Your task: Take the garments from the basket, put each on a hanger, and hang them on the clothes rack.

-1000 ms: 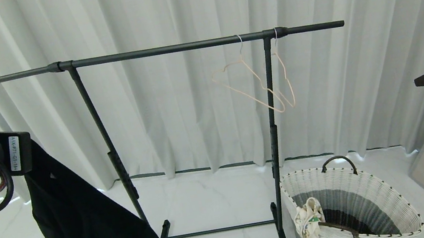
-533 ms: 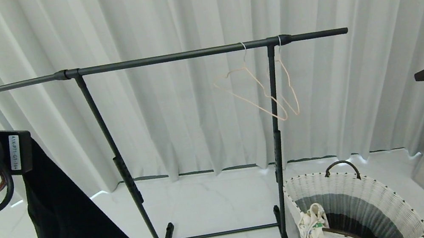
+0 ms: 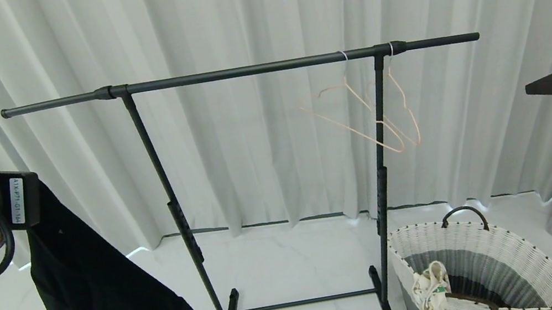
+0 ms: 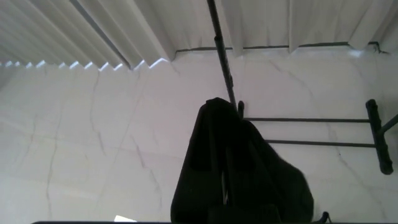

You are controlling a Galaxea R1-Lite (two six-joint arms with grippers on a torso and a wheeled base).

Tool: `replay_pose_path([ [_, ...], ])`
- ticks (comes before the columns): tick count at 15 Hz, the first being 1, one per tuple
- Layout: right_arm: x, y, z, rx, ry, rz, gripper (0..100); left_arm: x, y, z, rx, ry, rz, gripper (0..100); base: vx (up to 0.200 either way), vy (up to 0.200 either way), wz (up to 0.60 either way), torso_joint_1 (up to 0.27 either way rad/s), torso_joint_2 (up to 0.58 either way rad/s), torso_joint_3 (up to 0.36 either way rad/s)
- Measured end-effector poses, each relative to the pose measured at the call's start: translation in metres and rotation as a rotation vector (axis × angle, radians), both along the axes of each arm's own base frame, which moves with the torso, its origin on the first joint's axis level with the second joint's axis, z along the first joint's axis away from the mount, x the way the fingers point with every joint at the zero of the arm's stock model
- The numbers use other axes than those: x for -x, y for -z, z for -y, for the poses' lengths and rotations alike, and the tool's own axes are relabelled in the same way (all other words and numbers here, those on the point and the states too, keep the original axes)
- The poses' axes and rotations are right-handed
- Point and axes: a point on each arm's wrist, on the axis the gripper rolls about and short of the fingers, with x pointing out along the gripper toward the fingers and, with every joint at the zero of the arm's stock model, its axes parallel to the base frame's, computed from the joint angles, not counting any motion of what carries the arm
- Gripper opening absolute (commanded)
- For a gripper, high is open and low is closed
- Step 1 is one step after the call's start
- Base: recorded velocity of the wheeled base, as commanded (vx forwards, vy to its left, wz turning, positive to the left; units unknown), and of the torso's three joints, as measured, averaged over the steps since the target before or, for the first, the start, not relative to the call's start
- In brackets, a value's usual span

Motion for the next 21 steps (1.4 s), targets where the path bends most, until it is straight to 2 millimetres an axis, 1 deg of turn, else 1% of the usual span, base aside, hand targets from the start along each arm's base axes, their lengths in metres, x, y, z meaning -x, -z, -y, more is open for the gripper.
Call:
replay_pose_path([
  [4,-0.006,0.011,-0.003,0.006,-0.041,-0.005,100,0.001,-0.001,0.001,-0.001,0.008,0.003,0,0.2,0.0,0.0,0.002,0.0,-0.001],
  [10,-0.012,0.015,-0.004,-0.003,-0.079,-0.019,100,0.002,-0.001,0.01,-0.001,0.051,0.005,0,0.2,0.0,0.0,0.004,0.0,0.002],
  [15,-0.019,0.018,-0.007,-0.02,-0.117,-0.01,100,0.002,0.0,0.011,0.0,0.06,0.001,0,0.2,0.0,0.0,0.0,0.0,0.001],
  [18,-0.029,0.024,-0.01,-0.019,-0.118,-0.021,100,0.002,0.001,0.011,0.001,0.059,-0.004,0,0.0,0.0,0.0,0.0,0.0,0.0],
  [21,-0.044,0.037,-0.015,-0.014,-0.117,-0.066,100,0.002,0.002,0.011,0.0,0.059,-0.008,0,0.0,0.0,0.0,0.0,0.0,0.0],
])
